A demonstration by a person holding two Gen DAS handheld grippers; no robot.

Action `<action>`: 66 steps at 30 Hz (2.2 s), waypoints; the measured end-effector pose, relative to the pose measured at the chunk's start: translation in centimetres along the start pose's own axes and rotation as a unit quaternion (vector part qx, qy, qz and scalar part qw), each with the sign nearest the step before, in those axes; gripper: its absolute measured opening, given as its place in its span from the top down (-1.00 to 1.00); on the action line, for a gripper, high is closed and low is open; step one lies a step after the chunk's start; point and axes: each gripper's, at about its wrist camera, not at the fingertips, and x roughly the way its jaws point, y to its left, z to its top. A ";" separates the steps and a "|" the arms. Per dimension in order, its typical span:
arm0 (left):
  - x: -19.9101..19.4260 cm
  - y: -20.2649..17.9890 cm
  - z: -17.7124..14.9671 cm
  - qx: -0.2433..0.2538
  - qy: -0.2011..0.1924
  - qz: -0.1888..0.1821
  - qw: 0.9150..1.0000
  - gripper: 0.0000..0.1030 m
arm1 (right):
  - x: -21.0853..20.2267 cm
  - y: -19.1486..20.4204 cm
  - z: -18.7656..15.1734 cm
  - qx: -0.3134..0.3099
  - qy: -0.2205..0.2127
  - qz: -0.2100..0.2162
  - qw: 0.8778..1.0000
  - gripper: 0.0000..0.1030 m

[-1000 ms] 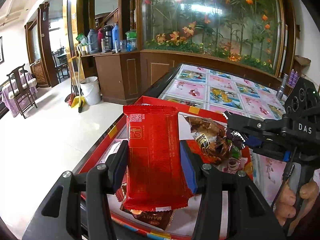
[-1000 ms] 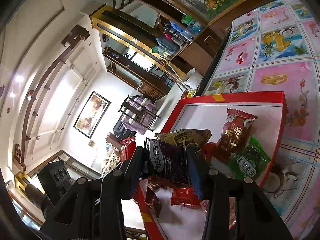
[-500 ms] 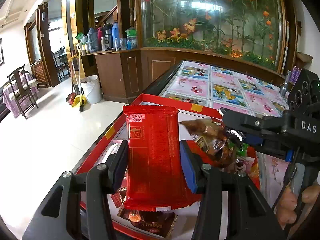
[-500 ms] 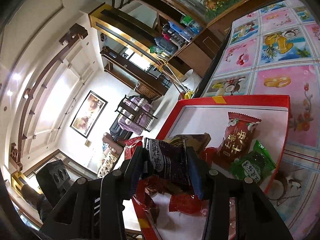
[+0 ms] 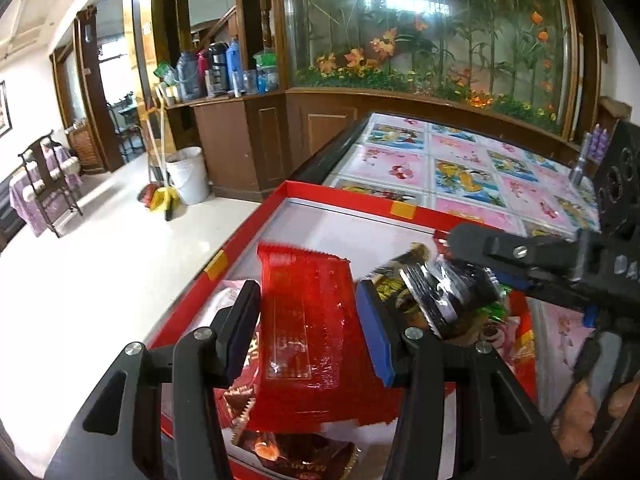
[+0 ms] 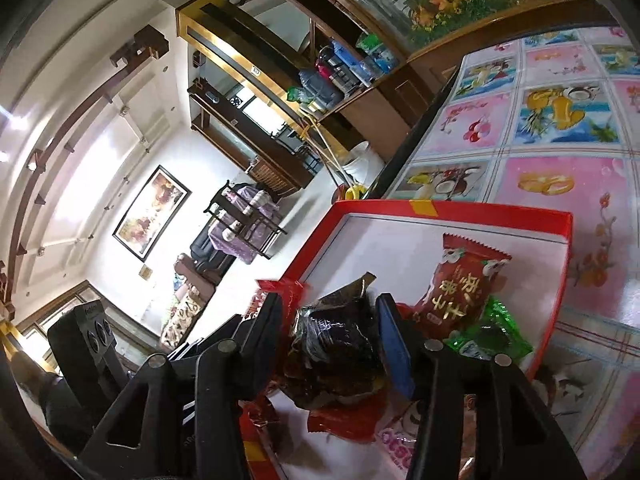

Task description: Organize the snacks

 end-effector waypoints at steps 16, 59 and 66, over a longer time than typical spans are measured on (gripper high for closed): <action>-1.3 -0.1 1.1 0.005 -0.012 0.028 1.000 -0.13 | -2.3 0.2 0.5 -0.002 -0.027 0.012 1.000 -0.27; -7.3 -8.9 2.1 0.074 -0.039 0.023 0.996 -0.69 | -15.3 -1.6 -1.9 -0.055 -0.129 -0.189 0.972 -0.67; -8.9 -12.3 1.9 0.102 -0.045 -0.010 0.994 -0.69 | -22.3 -3.4 -3.2 -0.054 -0.167 -0.251 0.952 -0.70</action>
